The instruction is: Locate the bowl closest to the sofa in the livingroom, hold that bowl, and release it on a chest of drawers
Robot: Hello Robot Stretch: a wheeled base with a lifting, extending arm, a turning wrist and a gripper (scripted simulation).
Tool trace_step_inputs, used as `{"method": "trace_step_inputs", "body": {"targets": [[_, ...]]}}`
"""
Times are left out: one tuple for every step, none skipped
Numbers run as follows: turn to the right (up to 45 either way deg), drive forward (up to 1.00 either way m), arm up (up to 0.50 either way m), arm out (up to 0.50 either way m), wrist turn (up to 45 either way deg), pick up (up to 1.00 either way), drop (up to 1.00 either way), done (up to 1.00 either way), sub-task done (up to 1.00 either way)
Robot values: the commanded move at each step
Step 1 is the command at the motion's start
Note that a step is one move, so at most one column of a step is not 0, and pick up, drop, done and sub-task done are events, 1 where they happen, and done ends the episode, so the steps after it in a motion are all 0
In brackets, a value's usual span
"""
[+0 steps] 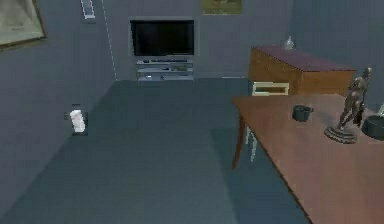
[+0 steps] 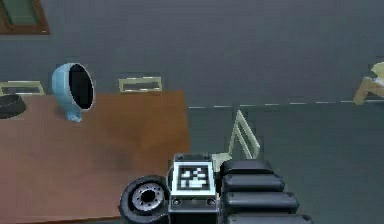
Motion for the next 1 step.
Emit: {"method": "trace_step_inputs", "body": {"targets": [[0.0,1.0,0.0,0.0,0.0,0.0,0.0,0.0,0.0]]}}
